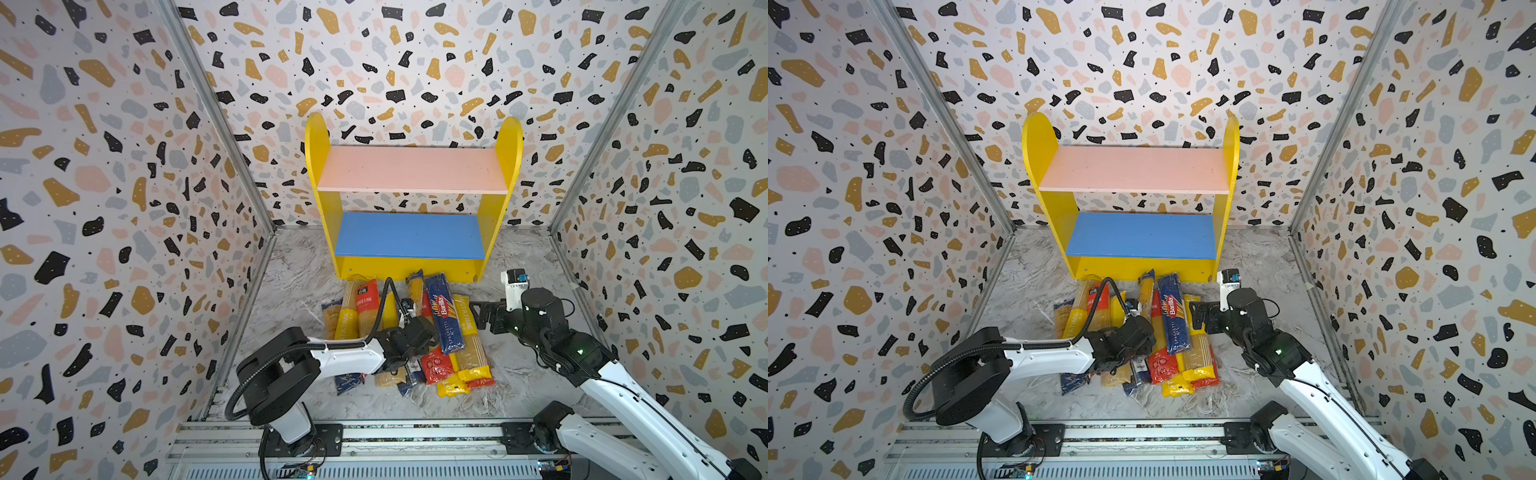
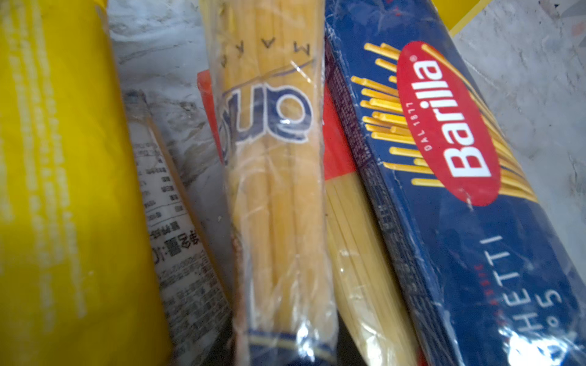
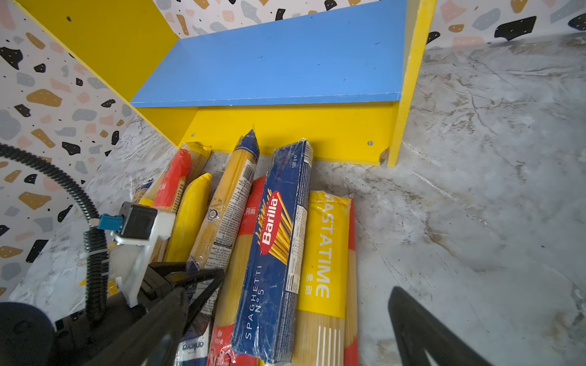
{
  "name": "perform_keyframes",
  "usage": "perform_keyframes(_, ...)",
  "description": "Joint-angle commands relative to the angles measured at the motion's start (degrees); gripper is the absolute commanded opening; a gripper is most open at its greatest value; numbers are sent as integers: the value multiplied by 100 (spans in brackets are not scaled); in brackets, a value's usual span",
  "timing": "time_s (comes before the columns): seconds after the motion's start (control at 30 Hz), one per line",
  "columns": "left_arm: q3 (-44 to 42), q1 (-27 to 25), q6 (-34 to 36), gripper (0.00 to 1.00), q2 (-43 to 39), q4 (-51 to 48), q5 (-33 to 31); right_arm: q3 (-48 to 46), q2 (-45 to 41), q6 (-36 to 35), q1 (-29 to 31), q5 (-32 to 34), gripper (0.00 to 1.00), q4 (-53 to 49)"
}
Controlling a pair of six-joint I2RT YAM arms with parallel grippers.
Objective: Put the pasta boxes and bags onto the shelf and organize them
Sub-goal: 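Lift the onko bag with the left gripper toward the blue shelf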
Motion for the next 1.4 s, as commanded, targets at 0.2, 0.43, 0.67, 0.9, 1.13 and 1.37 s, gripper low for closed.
perform_keyframes(0.2, 126, -27, 712, 7, -779, -611, -306, 38, -33, -37, 42, -11, 99, 54)
perform_keyframes(0.43, 340, -29, 998, 0, -1106, -793, -455, 106, -5, -29, 57, -2, 99, 46)
perform_keyframes(0.67, 815, -15, 1403, 0, -1482, -1356, -890, 256, 2, -42, 72, -26, 99, -16)
perform_keyframes(0.9, 1317, 414, 1961, 0, -1790, -1886, -1365, 435, 74, -96, 251, -247, 99, 88)
perform_keyframes(1.13, 1649, 1289, 2761, 0, -1886, -1806, -1225, 713, 306, -119, 473, -172, 99, 132)
perform_keyframes(1.37, 2186, 1912, 3549, 0, -1440, -1673, -1287, 940, 577, -168, 568, -137, 99, 177)
